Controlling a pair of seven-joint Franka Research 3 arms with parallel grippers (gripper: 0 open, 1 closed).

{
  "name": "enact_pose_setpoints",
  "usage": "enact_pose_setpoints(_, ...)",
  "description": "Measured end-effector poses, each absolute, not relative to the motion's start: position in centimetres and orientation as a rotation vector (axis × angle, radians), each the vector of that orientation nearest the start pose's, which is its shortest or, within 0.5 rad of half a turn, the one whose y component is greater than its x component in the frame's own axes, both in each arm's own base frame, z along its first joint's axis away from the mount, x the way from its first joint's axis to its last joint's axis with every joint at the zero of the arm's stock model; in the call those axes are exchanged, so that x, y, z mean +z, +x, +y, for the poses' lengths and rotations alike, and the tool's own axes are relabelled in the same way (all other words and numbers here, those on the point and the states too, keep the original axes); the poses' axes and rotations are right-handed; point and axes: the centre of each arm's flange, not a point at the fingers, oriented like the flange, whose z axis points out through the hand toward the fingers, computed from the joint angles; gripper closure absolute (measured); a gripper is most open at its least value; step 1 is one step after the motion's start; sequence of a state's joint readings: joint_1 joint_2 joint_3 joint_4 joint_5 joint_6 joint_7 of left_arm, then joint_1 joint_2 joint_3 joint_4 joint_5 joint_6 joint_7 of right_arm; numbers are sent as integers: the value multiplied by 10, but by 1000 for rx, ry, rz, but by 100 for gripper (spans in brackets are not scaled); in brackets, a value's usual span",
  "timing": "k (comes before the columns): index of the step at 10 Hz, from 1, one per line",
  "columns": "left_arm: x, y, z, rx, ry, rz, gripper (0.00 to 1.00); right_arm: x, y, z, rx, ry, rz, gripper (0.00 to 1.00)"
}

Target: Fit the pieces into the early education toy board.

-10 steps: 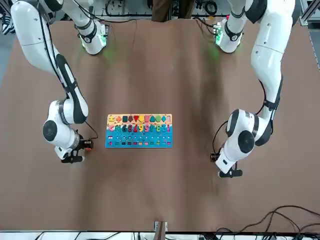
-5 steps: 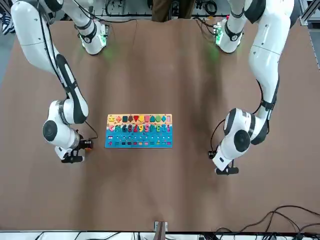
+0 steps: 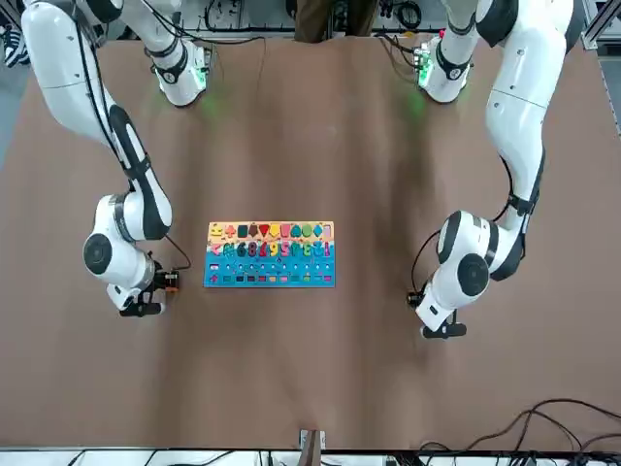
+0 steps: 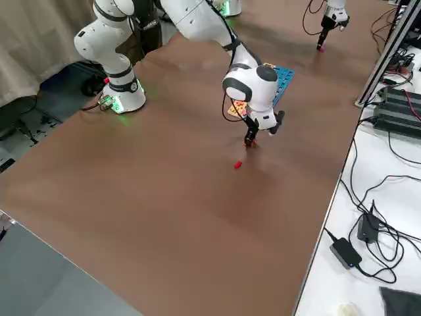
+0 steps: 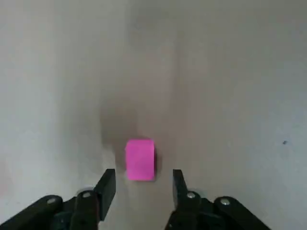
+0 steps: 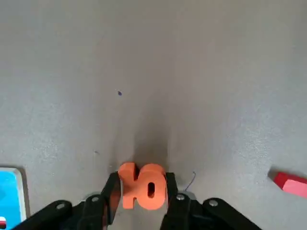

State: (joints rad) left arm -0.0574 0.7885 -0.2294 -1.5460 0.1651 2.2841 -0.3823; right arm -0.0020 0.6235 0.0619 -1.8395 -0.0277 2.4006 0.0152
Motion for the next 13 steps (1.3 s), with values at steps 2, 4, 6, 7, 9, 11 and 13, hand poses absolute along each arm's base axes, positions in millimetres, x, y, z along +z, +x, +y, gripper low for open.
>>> enact_pose_setpoints(2,191,680,-173,59,-3170,-60,46,183,637,36,96,-3123,-91,58)
enact_pose_setpoints(4,191,680,-173,59,-3170,-30,47,183,637,37,97,-3122,-95,58)
enact_pose_setpoints(6,191,681,-168,58,-3171,-31,46,183,637,40,98,-3122,-104,58)
enact_pose_setpoints(7,190,681,-167,60,-3170,-33,46,183,637,41,99,-3122,-106,58)
enact_pose_setpoints(9,184,680,-169,72,-3170,-28,46,183,636,45,115,-3120,-114,58)
enact_pose_setpoints(11,181,680,-171,65,-3173,-24,47,191,635,53,130,-3121,-106,58)
enact_pose_setpoints(13,182,681,-170,62,-3174,-28,48,209,636,66,122,-3126,-78,58)
